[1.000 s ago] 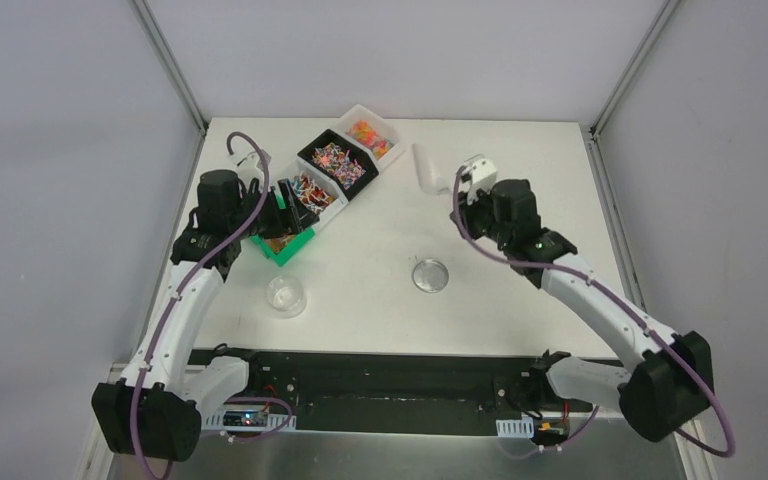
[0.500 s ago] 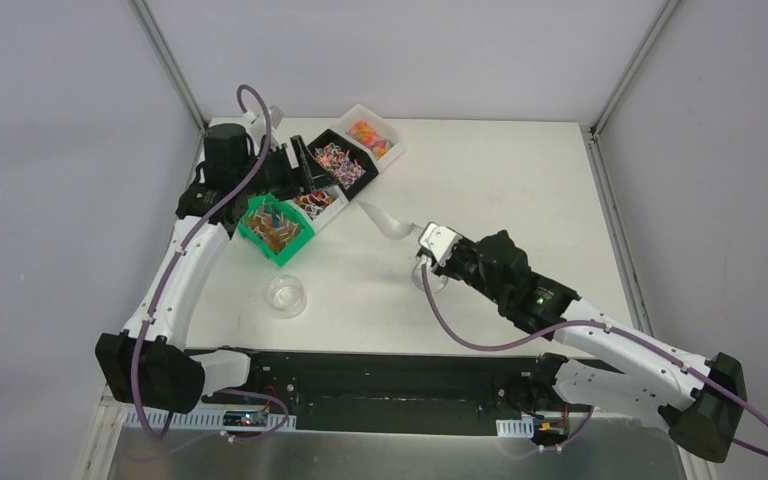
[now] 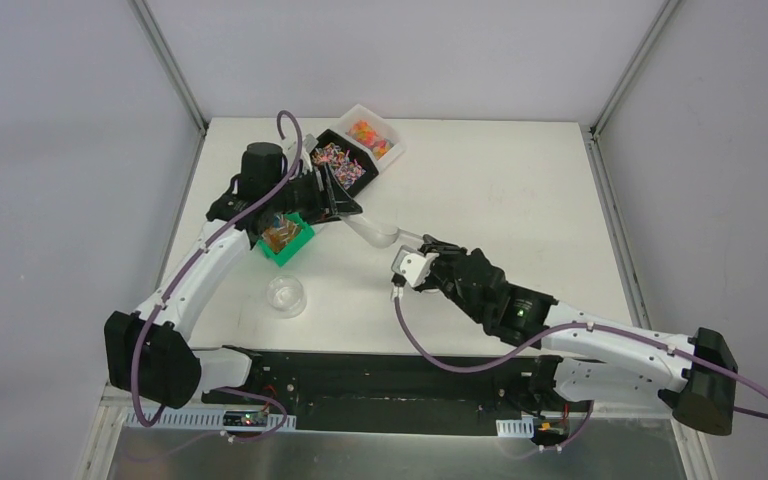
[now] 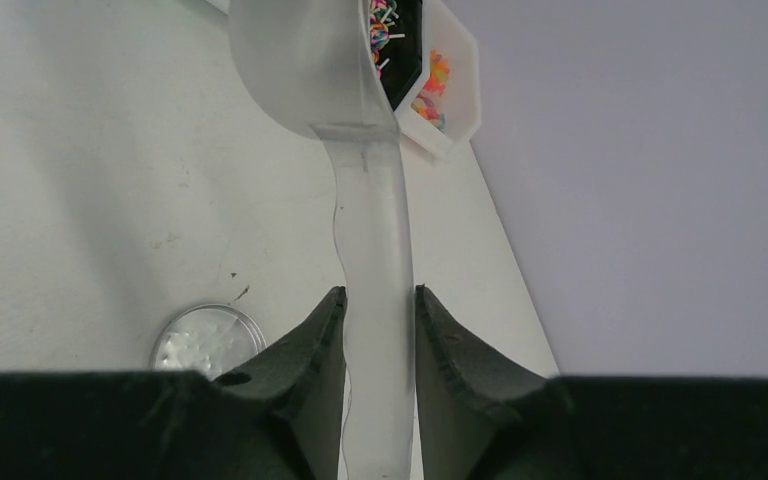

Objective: Pack the candies
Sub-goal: Pick up the spatula from the center of the board.

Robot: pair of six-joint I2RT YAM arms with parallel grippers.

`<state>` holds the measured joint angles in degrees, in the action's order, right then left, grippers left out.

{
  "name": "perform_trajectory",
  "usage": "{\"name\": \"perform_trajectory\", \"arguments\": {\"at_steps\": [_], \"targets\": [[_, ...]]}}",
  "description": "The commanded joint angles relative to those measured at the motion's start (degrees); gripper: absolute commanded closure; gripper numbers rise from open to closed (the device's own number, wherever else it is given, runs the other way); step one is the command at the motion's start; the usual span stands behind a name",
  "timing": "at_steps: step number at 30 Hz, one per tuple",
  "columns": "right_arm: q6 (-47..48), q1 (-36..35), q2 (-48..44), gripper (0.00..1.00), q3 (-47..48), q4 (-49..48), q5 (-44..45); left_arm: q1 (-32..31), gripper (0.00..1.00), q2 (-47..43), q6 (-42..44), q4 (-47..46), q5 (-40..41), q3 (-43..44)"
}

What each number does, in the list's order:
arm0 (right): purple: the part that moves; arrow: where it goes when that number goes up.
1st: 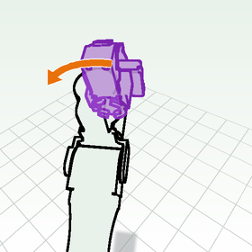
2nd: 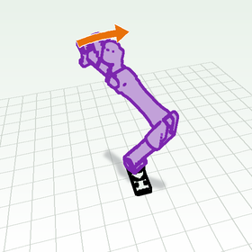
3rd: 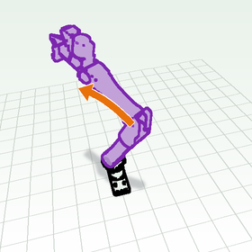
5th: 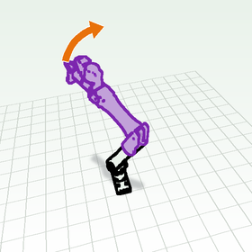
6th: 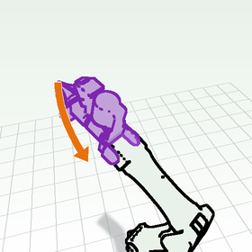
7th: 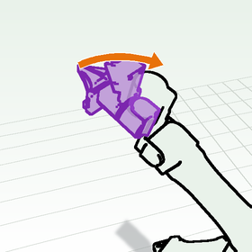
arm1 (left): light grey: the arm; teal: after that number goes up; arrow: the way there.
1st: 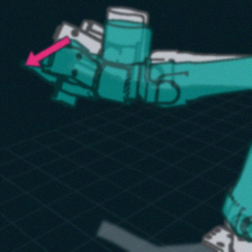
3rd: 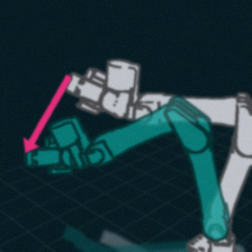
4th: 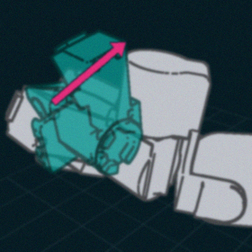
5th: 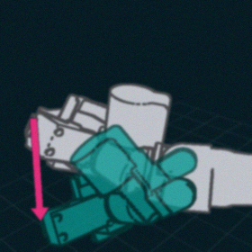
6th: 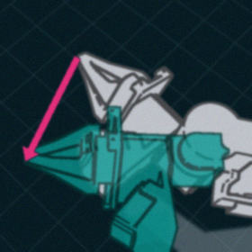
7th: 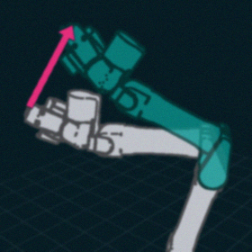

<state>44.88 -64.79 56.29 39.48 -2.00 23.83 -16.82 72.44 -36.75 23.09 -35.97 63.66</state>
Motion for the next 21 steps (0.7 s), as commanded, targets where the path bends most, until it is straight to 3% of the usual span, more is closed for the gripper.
{"name": "perform_trajectory", "arguments": {"at_steps": [1,6,8,13,18,21], "targets": [[2.3,-1.4,1.0,1.00,0.0,-6.7,3.9,-0.1,0.54,-3.0,-3.7,-4.4,-2.5,-3.1],[1.0,-1.4,2.4,1.00,-0.2,-7.1,2.9,-0.1,0.84,-4.8,-4.5,-5.1,-2.5,-5.8],[-1.0,-1.3,2.1,0.92,-0.3,-6.4,1.1,0.0,0.99,-5.4,-4.6,-5.8,-2.5,-6.5],[-9.0,1.2,-2.1,0.64,-1.6,-5.9,-7.4,0.0,1.00,-6.0,-4.6,-6.9,-3.7,-6.9],[-21.2,10.9,-8.3,0.35,-1.6,-4.2,-26.1,0.3,1.00,-6.9,-6.5,-10.2,-6.5,-7.7],[-27.5,16.0,-11.0,0.26,-1.1,-3.4,-34.4,0.9,1.00,-7.8,-7.2,-10.7,-6.6,-7.4]]}}
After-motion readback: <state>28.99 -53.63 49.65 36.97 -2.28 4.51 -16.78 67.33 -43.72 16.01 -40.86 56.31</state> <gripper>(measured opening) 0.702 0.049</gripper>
